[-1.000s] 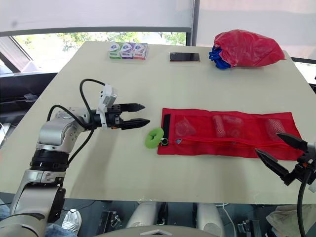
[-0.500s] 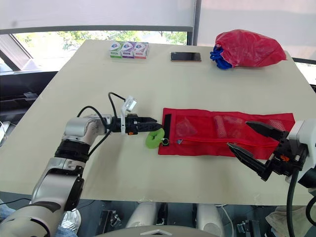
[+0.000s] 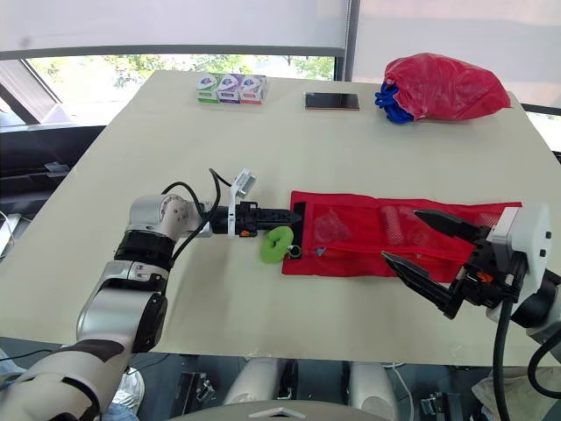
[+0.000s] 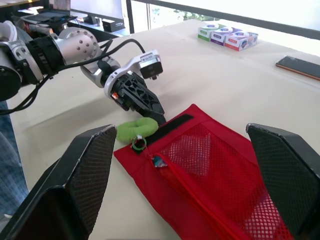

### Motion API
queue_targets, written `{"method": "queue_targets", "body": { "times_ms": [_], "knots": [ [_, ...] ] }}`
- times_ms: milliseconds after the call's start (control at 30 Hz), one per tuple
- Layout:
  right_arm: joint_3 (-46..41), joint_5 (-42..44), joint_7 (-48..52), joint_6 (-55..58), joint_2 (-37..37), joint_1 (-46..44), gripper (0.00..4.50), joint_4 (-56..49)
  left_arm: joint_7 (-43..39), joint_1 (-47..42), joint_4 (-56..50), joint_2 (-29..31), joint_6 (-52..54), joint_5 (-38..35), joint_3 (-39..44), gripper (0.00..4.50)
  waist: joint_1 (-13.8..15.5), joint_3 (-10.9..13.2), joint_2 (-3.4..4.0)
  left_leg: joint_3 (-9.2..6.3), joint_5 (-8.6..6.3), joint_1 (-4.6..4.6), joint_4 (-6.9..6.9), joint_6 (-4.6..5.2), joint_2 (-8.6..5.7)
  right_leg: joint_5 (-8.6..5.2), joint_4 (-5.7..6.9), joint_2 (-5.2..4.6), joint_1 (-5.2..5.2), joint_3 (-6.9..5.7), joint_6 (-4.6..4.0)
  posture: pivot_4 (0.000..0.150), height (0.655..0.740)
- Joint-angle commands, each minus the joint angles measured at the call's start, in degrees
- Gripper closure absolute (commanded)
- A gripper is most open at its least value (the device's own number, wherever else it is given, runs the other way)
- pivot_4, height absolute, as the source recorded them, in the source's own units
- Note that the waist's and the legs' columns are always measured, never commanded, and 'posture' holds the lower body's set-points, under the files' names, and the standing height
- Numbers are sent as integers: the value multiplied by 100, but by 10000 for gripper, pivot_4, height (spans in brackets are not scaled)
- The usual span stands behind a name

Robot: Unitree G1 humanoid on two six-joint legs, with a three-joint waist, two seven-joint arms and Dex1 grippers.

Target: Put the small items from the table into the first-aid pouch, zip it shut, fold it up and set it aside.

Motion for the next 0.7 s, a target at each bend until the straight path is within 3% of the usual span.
{"method": "queue_targets", "body": {
  "times_ms": [33, 67, 133, 233, 400, 567, 700],
  "knots": [
    [20, 97, -122, -123, -38, -96, 740, -176, 10, -235, 255, -78, 168, -170, 233, 0, -1, 1, -1, 0, 0, 0, 0, 0, -1, 0, 0, -1, 0, 0, -1, 1500, 7400],
    [76, 77, -157, -128, -33, -122, 0, -183, -8, -285, 342, -89, 202, -193, 277, 4116, -6, 1, -1, 0, 0, 0, 0, 0, -1, 0, 0, -1, 0, 0, 0, 1500, 7400],
    [196, 37, -243, -138, -14, -167, 0, -221, -56, -339, 439, -98, 239, -208, 303, 8191, -10, 2, -3, 0, 0, 0, 0, 0, -1, 0, 0, -1, -1, 0, -1, 1500, 7400],
    [330, 10, -363, -157, -4, -198, 0, -289, -93, -384, 534, -97, 264, -202, 325, 23235, -9, 2, -3, 0, 0, -1, 0, 0, -1, 0, 1, -1, -2, -1, 0, 1500, 7400],
    [531, 100, -645, -180, 31, -311, 0, -410, -91, -430, 694, -74, 299, -204, 412, 44575, -7, 2, -3, -1, 0, -2, 0, 0, -1, 0, 1, -4, -2, -1, -1, 1500, 7400],
    [871, 114, -834, -158, 31, -458, 0, -446, -118, -441, 732, -85, 323, -210, 433, 44575, -10, 3, -5, -1, 0, -3, 0, -1, 0, -2, 1, -7, -3, -1, -4, 1500, 7400],
    [1775, -326, -1231, 97, 84, -942, 0, -248, -129, -449, 738, -98, 394, -240, 468, 44575, -12, 3, -5, -2, 0, -3, 0, -1, 0, -8, 1, -9, -4, -1, -16, 1500, 7400]
  ]
}}
